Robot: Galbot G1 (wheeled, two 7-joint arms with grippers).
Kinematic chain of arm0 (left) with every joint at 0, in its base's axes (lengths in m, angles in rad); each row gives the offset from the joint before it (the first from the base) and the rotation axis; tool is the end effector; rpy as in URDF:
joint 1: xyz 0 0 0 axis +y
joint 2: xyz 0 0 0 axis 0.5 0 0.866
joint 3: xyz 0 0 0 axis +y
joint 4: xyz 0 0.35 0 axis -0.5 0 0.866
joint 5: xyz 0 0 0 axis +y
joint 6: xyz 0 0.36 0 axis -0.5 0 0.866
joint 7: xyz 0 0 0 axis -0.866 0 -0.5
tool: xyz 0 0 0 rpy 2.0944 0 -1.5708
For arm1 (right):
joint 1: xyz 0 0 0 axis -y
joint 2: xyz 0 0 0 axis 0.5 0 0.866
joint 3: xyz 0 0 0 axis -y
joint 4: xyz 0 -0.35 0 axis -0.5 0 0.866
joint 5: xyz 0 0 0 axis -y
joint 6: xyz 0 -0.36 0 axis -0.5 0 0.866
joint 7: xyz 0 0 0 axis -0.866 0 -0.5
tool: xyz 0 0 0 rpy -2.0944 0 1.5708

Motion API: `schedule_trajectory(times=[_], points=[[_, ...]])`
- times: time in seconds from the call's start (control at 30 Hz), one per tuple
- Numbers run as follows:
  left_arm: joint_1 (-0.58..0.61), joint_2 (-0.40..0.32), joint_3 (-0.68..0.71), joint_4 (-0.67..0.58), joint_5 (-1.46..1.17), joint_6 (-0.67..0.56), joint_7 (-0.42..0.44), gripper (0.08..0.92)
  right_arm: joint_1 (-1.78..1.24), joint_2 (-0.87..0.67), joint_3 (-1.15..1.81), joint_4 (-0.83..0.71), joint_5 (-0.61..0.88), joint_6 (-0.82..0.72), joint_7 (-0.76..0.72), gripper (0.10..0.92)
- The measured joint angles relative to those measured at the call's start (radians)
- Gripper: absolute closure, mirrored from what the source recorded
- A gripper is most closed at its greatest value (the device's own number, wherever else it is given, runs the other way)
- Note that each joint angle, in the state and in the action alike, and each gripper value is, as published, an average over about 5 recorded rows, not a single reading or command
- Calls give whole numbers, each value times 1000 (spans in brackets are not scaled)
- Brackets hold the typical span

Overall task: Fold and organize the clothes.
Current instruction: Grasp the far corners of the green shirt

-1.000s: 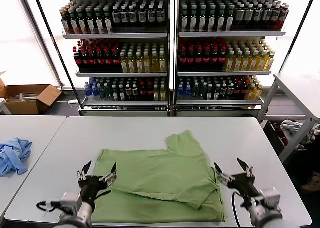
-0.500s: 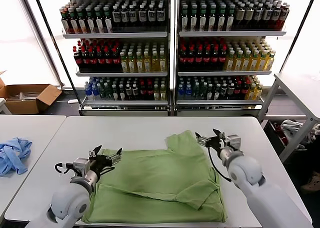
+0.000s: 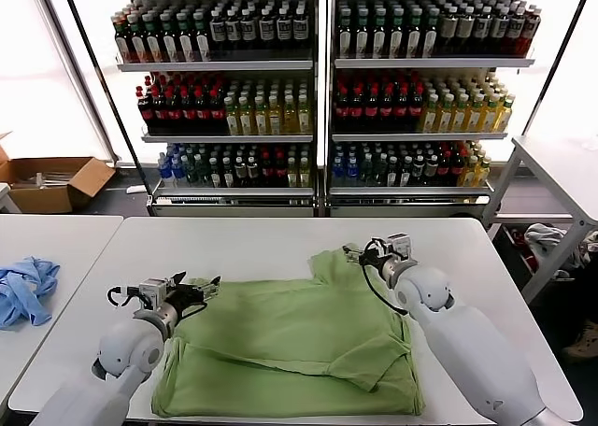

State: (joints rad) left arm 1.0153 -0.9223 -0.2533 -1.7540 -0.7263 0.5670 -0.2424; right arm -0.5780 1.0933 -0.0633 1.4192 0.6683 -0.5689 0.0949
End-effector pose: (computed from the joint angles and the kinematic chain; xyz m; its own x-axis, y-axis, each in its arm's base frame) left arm 0.3500 0.0965 -0.2727 -0.8451 0.0847 0.5279 0.1201 0.9922 0.0330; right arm 0.4676 -0.0108 -0.2671 -0.8075 -0.2868 0.5154 -0.3426 0.9394 -0.0141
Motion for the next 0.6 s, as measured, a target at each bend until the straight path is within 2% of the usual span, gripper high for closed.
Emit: schedule_trajectory(times=[0.4,0.5,0.6], points=[[-23,-9,-18,97,-21,6,22,177,10,20,-10,-49,-27,-6,-28,207],[-30,-15,-19,119,-27,7,31,177,7,22,-9,-55,-33,-7,-32,249],[-30,-19,-19,133,-27,6,41,204,1,21,-8,-57,-39,-7,-40,330]])
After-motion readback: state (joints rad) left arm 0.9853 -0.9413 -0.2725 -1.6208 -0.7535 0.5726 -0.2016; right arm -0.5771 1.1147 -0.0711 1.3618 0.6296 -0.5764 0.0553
